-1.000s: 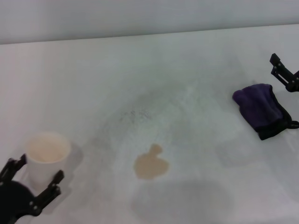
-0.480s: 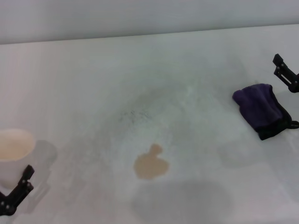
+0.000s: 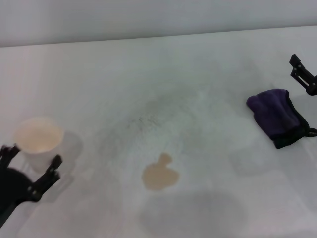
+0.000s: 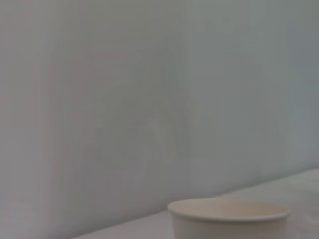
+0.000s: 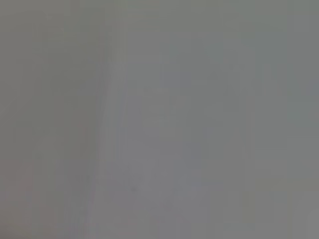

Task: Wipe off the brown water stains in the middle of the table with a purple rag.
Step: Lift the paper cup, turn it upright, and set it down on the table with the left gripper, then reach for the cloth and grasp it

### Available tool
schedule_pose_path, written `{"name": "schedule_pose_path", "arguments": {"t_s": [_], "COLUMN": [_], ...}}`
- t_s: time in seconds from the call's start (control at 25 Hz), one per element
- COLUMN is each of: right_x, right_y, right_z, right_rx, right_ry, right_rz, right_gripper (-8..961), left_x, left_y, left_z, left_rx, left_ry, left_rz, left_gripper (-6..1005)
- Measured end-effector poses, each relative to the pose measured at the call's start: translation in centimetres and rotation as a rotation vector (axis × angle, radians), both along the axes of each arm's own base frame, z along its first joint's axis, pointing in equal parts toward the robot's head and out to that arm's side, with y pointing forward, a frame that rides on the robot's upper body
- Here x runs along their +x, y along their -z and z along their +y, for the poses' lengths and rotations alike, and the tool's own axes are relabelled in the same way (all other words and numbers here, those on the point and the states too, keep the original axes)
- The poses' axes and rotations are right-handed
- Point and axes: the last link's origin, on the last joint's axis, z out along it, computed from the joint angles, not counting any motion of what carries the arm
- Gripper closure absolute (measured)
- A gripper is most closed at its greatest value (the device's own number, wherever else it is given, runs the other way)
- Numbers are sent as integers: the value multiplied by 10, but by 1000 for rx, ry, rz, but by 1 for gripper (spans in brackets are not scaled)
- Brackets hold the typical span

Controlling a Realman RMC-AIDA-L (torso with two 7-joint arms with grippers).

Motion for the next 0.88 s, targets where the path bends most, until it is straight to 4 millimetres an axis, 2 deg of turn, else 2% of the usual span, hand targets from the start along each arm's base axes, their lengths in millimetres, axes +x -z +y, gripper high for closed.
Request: {"name": "schedule_pose_path", "arguments": {"t_s": [0.16,0.44,0.64,0.88], "right_x": [-1,-3,-3,-5], "right_y": [0,0,0,1], "right_z": [2,3,3,5], "right_rx": [1,2,1,1], "right_ry": [-4,-11,-10,-14], "right_rz": [0,3,7,13], "right_gripper": [84,84,84,84], "left_x": [9,19,18,10], "left_y": [8,21,28,35], "left_z": [24,51,51,37], "left_rx": [-53,-146,-192,-224], "left_ry": [17,18,-6,-55], "left_rz": [11,34,45,31], "left_gripper": [118,121,123,122]}}
